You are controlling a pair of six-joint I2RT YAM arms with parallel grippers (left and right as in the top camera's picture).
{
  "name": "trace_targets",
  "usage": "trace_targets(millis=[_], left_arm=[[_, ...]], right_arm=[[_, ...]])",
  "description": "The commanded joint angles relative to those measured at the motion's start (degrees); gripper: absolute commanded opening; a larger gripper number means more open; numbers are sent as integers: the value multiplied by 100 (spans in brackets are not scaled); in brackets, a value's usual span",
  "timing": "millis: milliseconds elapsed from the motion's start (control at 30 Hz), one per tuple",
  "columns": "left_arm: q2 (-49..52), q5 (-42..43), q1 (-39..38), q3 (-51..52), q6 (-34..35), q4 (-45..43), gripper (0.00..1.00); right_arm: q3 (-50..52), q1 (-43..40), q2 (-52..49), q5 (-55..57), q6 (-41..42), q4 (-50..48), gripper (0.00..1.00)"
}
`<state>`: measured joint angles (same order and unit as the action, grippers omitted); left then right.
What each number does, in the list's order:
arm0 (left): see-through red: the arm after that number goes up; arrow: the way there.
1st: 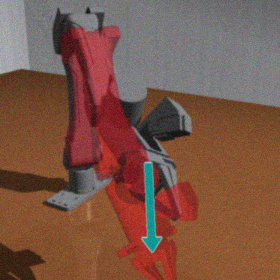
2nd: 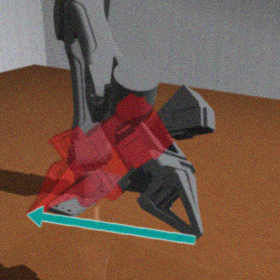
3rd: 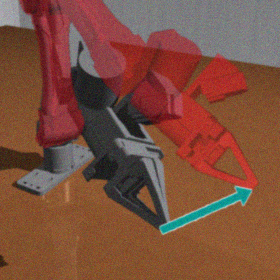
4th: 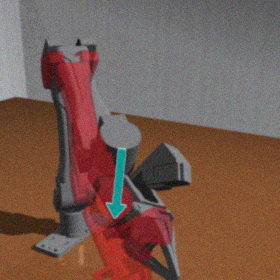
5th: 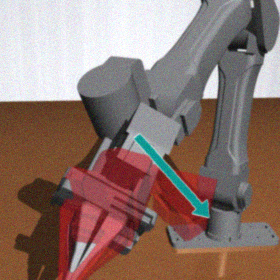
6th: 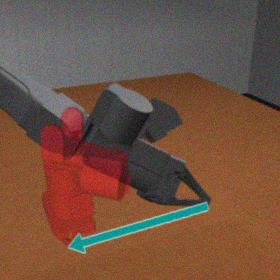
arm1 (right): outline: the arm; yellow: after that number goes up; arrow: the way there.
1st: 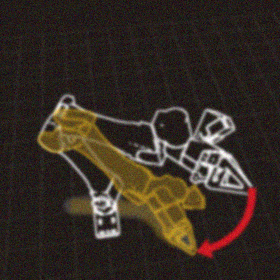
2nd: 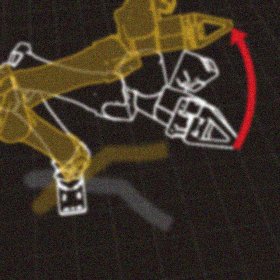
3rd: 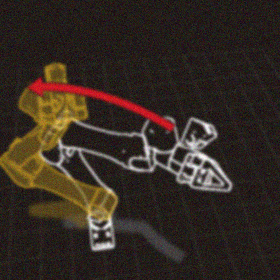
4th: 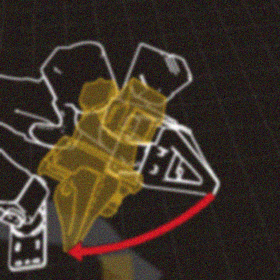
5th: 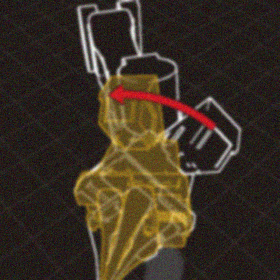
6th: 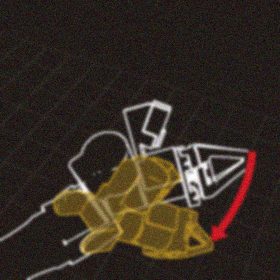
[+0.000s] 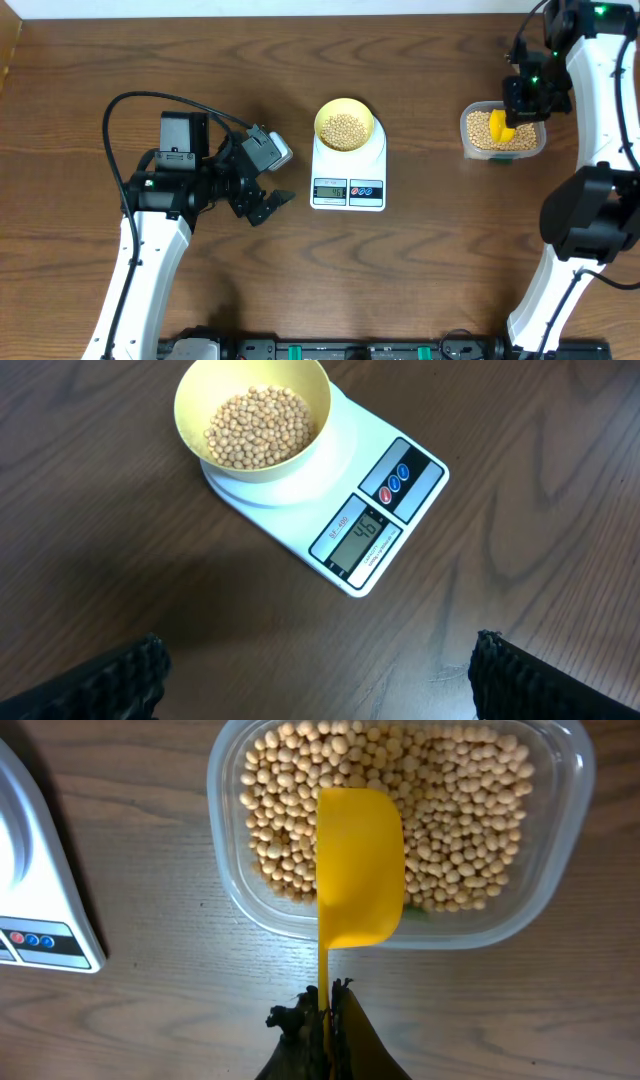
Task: Scoop item into bowl and weigh 50g on scale
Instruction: 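Move the scoop with the right gripper back over the soybean tub, then lower the scoop into the soybeans with the right gripper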
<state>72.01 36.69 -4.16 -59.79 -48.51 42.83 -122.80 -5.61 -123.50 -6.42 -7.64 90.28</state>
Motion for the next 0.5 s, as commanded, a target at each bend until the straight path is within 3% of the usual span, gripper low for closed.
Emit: trace_targets(millis=[0, 467], left_arm=[[39, -28, 28, -2, -94, -2, 98], [39, -28, 28, -2, -94, -2, 98]], right_arm=[[15, 46, -96, 31, -59, -66, 1], [24, 35, -256, 354, 55, -114, 1]])
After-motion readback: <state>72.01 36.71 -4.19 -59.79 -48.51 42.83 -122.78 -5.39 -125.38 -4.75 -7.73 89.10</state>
